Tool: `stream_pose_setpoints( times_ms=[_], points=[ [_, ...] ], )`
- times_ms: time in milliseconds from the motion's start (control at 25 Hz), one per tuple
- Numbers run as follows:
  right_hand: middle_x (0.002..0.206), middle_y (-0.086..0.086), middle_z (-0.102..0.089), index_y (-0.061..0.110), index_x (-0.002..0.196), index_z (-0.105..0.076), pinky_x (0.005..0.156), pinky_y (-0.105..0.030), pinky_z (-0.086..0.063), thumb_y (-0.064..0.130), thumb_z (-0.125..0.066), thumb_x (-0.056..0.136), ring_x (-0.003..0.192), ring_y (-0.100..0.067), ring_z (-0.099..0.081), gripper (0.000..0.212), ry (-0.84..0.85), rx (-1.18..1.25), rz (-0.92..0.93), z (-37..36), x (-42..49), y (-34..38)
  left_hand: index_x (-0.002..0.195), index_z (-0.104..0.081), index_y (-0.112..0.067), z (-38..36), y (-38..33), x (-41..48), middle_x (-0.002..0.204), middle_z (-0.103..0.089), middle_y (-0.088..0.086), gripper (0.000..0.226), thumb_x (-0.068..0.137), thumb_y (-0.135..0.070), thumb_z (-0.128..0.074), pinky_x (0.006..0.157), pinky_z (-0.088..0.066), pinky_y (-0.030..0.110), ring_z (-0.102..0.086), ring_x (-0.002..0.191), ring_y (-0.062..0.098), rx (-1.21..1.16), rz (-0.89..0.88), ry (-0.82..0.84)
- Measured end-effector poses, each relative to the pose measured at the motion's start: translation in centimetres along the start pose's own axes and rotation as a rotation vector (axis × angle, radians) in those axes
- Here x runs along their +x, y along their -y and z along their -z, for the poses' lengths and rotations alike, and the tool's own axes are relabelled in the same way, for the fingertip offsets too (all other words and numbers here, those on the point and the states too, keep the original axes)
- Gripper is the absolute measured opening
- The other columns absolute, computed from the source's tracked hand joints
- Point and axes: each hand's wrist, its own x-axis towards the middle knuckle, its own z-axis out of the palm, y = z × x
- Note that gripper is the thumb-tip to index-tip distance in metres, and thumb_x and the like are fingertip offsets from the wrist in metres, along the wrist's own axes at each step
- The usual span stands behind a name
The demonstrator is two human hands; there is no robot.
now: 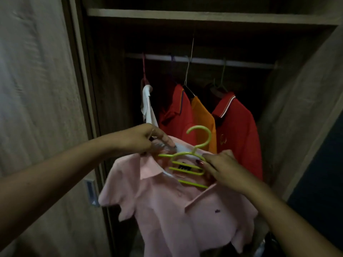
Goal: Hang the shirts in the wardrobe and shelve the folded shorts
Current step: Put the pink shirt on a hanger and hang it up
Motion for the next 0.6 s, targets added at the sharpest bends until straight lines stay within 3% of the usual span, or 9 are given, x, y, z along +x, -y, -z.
stream_pose_setpoints(
  times_ms=[120,200,280,360,480,560,600],
  points=[
    [0.075,-0.01,-0.066,0.012,0.087,-0.062,0.065,-0.026,-0.034,0.023,-0.045,0.096,0.072,-0.022,-0.063,0.023,0.226,0.224,-0.017,0.0,1.4,0.6,0.123,-0.057,-0.03,-0.7,0.6,-0.3,0.117,-0.063,-0.007,0.047,0.081,-0.008,-0.059,0.053,-0.047,0.019,-0.06,0.068,0.002,-0.054,-0.009,0.063],
    [0.06,-0.005,-0.061,0.012,0.074,-0.057,0.056,-0.022,-0.039,0.02,-0.048,0.096,0.058,-0.013,-0.06,0.025,0.157,0.412,-0.048,0.9,1.7,0.0,0.122,-0.056,-0.03,-0.3,2.4,-0.7,0.117,-0.063,-0.012,0.037,0.086,-0.025,-0.064,0.064,-0.053,0.023,-0.063,0.083,0.001,0.082,-0.053,-0.006],
    [0.057,-0.007,-0.064,0.012,0.071,-0.056,0.053,-0.015,-0.04,0.025,-0.047,0.094,0.052,-0.008,-0.06,0.027,0.081,0.487,-0.053,1.6,2.0,-0.3,0.113,-0.061,-0.026,-0.3,4.6,-1.0,0.104,-0.066,-0.008,0.043,0.085,-0.057,-0.053,0.074,-0.053,0.03,-0.061,0.086,0.004,0.415,-0.112,-0.098],
    [0.061,-0.007,-0.067,0.012,0.074,-0.06,0.054,-0.012,-0.039,0.026,-0.048,0.092,0.055,-0.005,-0.06,0.026,0.063,0.507,-0.025,2.4,2.4,0.0,0.099,-0.065,-0.018,-0.9,6.2,-1.2,0.083,-0.066,0.0,0.064,0.082,-0.073,-0.037,0.067,-0.05,0.033,-0.06,0.073,0.012,0.467,-0.158,-0.181],
    [0.083,-0.003,-0.071,0.012,0.092,-0.069,0.069,-0.015,-0.046,0.028,-0.051,0.094,0.077,0.0,-0.063,0.024,-0.039,0.626,-0.068,4.0,2.3,-1.2,0.085,-0.067,-0.018,-1.0,7.6,-1.4,0.07,-0.065,-0.005,0.043,0.087,-0.054,-0.043,0.058,-0.046,0.03,-0.06,0.064,0.013,0.377,-0.248,-0.389],
    [0.103,0.001,-0.071,0.018,0.105,-0.068,0.088,-0.023,-0.051,0.045,-0.051,0.09,0.098,-0.006,-0.065,0.035,-0.038,0.762,-0.181,5.1,1.1,-3.9,0.079,-0.062,-0.032,-0.5,8.1,-2.2,0.068,-0.062,-0.016,0.024,0.09,-0.044,-0.044,0.056,-0.043,0.019,-0.058,0.063,0.008,0.349,-0.269,-0.468],
    [0.107,-0.001,-0.07,0.02,0.107,-0.067,0.094,-0.029,-0.051,0.057,-0.052,0.083,0.102,-0.01,-0.064,0.047,0.04,0.765,-0.228,5.4,0.3,-5.2,0.078,-0.059,-0.034,-0.1,8.2,-2.7,0.066,-0.059,-0.018,0.023,0.09,-0.046,-0.043,0.055,-0.039,0.016,-0.057,0.062,0.007,0.352,-0.277,-0.495]
  ],
)
